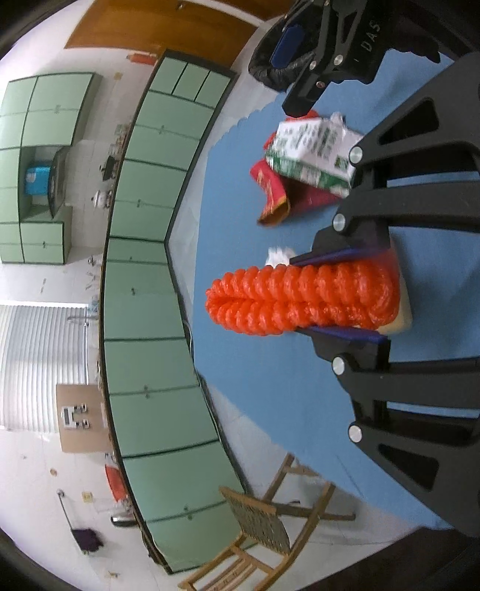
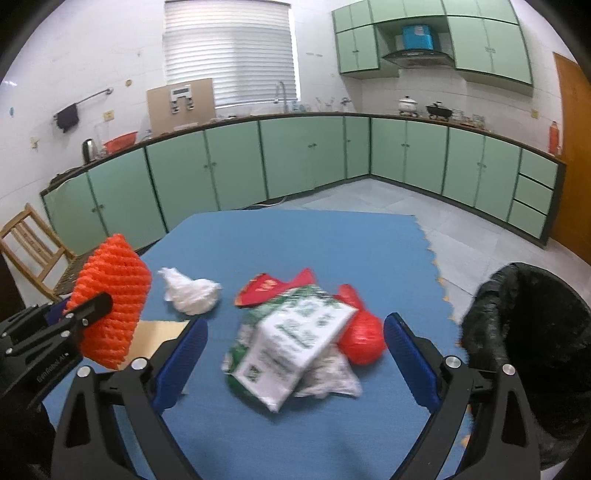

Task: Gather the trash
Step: 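Lift the net sleeve with the left tool while the right tool grasps the yellow sponge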

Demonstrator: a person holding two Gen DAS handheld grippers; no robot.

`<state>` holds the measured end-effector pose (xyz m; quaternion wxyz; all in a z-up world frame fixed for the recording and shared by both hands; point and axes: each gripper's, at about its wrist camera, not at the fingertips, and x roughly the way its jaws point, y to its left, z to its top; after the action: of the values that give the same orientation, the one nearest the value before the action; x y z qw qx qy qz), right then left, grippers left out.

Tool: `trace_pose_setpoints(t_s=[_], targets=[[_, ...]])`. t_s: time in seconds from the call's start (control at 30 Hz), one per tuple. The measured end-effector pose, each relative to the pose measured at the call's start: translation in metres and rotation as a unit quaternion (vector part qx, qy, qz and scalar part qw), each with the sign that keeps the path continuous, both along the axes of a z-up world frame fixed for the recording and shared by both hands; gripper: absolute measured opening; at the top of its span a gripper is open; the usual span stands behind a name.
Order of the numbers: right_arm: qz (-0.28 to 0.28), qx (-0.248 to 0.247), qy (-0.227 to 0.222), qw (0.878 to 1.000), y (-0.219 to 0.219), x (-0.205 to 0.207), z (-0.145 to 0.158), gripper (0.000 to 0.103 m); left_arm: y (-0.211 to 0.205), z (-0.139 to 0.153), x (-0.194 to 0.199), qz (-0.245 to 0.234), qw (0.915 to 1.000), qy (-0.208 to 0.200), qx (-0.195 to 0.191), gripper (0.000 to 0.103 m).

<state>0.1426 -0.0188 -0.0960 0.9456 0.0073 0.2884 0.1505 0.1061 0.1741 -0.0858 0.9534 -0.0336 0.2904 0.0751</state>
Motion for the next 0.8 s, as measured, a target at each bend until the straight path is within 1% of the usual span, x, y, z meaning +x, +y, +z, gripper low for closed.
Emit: trace_pose_setpoints(t_s=[0.17,0.23,0.4,0.63,0.8], targets=[[0.037,-0.001,0.007,0.999,0.039,-0.006,-0.005,0.094,0.031,-0.004,-0.015,0.026,0.9995,0.012,0.015,0.027],[0.051,-0.005,0.008,0.999,0.055,-0.009,-0.007,0.094,0.047,-0.008,-0.022,0.037,0.999,0.02,0.015,0.027],[0.073,-0.012,0.014,0.997,0.085,-0.015,-0.013,0.094,0.069,-0.018,-0.035,0.057,0.9976,0.037,0.014,0.027],[0.081,-0.019,0.031,0.996,0.108,-0.019,-0.023,0.094,0.089,-0.029,-0.042,0.07,0.9963,0.05,0.007,0.027],[0.085,-0.033,0.039,0.995,0.122,-0.021,-0.033,0.094,0.099,-0.035,-0.045,0.077,0.9955,0.056,0.005,0.027]])
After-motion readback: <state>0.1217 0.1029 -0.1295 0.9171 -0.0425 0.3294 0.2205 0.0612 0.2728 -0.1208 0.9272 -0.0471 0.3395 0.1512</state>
